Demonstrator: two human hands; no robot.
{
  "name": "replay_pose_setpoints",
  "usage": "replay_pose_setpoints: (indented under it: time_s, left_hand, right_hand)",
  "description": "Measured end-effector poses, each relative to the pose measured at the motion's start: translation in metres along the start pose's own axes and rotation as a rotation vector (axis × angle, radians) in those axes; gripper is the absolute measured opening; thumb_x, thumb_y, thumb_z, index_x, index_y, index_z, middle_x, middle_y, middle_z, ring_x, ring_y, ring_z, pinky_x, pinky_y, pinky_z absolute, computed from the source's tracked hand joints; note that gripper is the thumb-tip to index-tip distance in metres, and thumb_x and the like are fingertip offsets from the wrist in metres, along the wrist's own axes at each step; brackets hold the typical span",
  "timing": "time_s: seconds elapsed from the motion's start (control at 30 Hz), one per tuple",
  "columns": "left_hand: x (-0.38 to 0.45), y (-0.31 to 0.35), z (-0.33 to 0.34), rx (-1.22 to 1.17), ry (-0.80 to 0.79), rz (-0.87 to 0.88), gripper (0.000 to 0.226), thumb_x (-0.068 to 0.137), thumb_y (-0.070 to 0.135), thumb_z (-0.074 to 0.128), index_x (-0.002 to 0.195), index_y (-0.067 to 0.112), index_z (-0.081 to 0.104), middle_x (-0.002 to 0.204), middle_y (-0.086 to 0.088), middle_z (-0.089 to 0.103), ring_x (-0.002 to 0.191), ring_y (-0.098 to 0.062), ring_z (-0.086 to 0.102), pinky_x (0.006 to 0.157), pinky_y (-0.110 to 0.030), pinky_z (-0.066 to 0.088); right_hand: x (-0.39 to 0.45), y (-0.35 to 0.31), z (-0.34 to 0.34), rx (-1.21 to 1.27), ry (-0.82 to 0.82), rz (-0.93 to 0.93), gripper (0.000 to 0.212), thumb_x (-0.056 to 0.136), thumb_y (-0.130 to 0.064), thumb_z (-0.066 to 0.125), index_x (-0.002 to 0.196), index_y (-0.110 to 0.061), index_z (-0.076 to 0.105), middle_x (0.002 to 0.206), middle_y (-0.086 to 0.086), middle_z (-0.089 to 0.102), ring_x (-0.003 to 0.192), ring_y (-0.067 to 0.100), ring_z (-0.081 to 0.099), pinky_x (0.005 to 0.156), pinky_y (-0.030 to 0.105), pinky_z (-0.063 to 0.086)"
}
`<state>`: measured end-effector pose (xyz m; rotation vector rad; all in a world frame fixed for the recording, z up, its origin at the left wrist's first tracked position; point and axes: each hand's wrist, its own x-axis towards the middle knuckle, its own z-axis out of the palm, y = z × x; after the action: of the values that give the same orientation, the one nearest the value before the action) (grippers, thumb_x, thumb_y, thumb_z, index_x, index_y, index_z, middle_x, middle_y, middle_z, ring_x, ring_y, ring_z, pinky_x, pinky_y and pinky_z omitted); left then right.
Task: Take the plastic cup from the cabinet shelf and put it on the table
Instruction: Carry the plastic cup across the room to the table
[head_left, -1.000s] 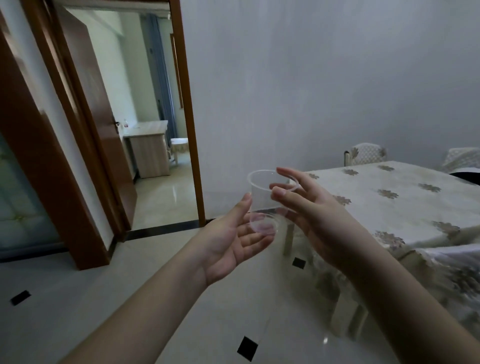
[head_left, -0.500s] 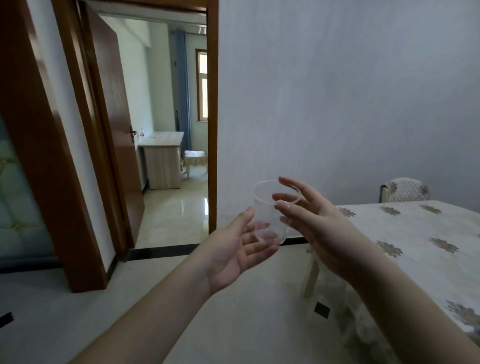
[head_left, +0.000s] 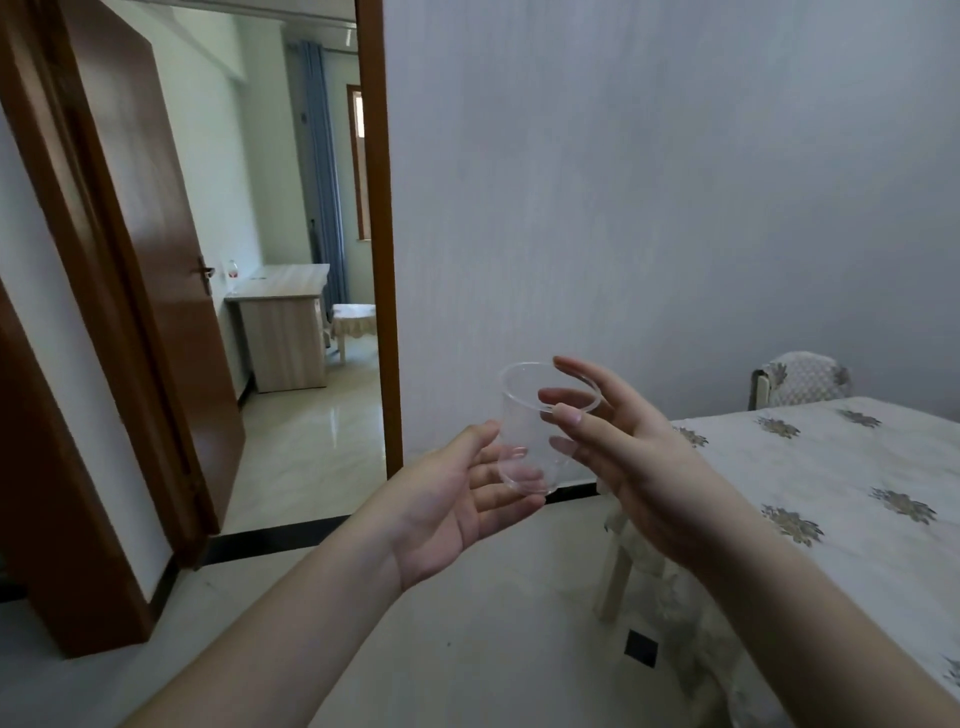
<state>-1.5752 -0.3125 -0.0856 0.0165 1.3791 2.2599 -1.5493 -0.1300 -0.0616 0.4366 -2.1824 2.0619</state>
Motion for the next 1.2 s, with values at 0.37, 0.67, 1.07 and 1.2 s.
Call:
replay_pose_setpoints:
  time_s: [0.37, 0.67, 1.07, 1.2]
  left_hand:
    - [0.179, 0.019, 0.066, 0.0, 0.03, -0.011, 0.039, 0.097, 0.03, 0.054, 0.115, -0.003, 0.062, 0.102, -0.026, 0.07, 0.092, -0.033, 0.071, 0.074, -0.037, 0.063]
    - [0.277, 0.039, 0.066, -0.031, 0.068, -0.019, 0.045, 0.097, 0.027, 0.052, 0.122, -0.011, 0.054, 0.105, -0.028, 0.06, 0.1, -0.036, 0.06, 0.08, -0.039, 0.058]
    - [0.421, 0.114, -0.052, -0.049, 0.069, -0.012, 0.056, 0.075, 0.036, 0.068, 0.114, -0.003, 0.063, 0.104, -0.025, 0.074, 0.095, -0.032, 0.073, 0.074, -0.037, 0.062]
    - [0.468, 0.148, -0.087, -0.058, 0.042, -0.025, 0.05, 0.08, 0.035, 0.067, 0.114, -0.002, 0.064, 0.101, -0.023, 0.075, 0.095, -0.032, 0.073, 0.07, -0.035, 0.061]
  right_hand:
    - [0.122, 0.044, -0.129, 0.033, 0.041, 0.003, 0.058, 0.078, -0.033, 0.074, 0.132, -0.032, 0.053, 0.128, 0.003, 0.061, 0.115, 0.007, 0.061, 0.109, 0.041, 0.04]
    - [0.211, 0.084, -0.168, 0.048, 0.07, 0.031, 0.056, 0.074, -0.033, 0.073, 0.128, -0.033, 0.057, 0.124, 0.001, 0.064, 0.114, 0.009, 0.063, 0.109, 0.042, 0.041]
    - [0.396, 0.151, -0.138, 0.033, -0.025, 0.088, 0.062, 0.071, -0.04, 0.077, 0.129, -0.035, 0.056, 0.123, -0.004, 0.067, 0.117, 0.013, 0.061, 0.108, 0.043, 0.041]
    - [0.455, 0.169, -0.125, 0.029, 0.005, 0.082, 0.061, 0.075, -0.038, 0.075, 0.132, -0.036, 0.052, 0.121, -0.006, 0.068, 0.118, 0.014, 0.061, 0.109, 0.045, 0.041]
